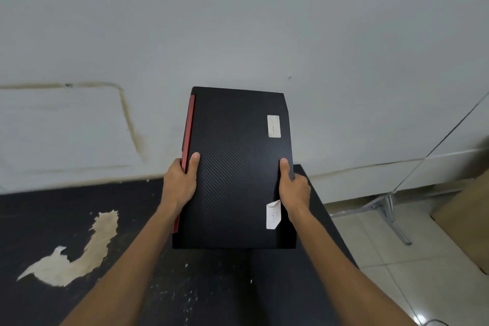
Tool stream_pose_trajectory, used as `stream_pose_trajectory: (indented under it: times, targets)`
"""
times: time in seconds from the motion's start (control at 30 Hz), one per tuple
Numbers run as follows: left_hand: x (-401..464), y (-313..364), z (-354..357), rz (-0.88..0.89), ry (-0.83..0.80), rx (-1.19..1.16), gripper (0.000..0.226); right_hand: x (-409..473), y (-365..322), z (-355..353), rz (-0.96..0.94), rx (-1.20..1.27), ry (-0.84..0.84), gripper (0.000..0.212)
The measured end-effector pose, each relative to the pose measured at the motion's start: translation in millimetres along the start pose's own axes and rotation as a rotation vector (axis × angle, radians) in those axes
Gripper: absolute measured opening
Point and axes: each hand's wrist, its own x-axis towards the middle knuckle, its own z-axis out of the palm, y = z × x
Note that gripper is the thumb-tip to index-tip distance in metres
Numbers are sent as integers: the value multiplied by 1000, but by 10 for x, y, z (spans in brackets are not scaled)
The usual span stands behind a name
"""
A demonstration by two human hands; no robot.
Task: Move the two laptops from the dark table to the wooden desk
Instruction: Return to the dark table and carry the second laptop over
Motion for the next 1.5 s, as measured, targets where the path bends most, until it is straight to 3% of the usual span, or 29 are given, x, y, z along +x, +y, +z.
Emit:
stream_pose_trajectory:
  times: [0.33,1.03,1.5]
  targets:
    - [-232,469,621,107,-85,-32,56,49,132,-848,22,39,147,69]
    - [-1284,1359,2602,298,-625,-100,58,-610,1104,-2915,250,-11,692,66]
    - [-2531,2190,3810,497,-943,-133,65,-1376,1709,-4259,361,80,1045,69]
